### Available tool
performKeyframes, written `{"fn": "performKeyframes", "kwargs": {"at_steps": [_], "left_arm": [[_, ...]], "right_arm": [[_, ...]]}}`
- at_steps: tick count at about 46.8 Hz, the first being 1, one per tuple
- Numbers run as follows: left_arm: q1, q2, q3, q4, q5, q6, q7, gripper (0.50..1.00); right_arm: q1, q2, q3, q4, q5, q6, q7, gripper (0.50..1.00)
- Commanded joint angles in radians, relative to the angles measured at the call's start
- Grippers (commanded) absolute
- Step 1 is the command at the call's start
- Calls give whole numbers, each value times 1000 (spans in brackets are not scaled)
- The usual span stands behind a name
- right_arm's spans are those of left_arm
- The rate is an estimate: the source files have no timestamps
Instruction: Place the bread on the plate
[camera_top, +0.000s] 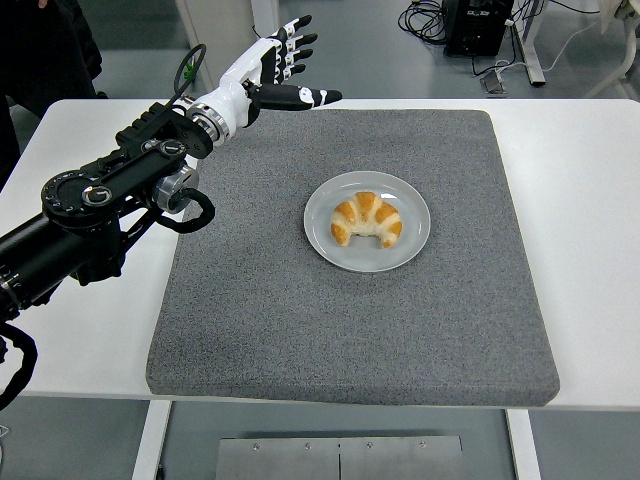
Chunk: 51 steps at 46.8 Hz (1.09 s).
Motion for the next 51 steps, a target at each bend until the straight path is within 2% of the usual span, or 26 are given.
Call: {"fn": "performKeyframes", "kwargs": {"at_steps": [1,10,22,38,46,51], "left_arm": [[0,0,1,22,-39,0,-14,969],[0,0,-2,97,-136,0,-33,968],[12,-9,-48,203,-234,0,-110,968],[75,-46,-198,266,-289,-3,-153,968],[92,-72,-243,289,-306,-11,-154,968],[92,-88,-244,322,-334,-35,-153,968]], "right_arm": [[1,0,0,0,0,0,0,1000],[0,0,0,0,0,0,0,1000],[0,0,0,0,0,-2,0,1000],[6,0,3,11,0,2,0,1000],[3,0,5,-2,0,-2,0,1000],[1,0,0,3,0,0,0,1000]]}}
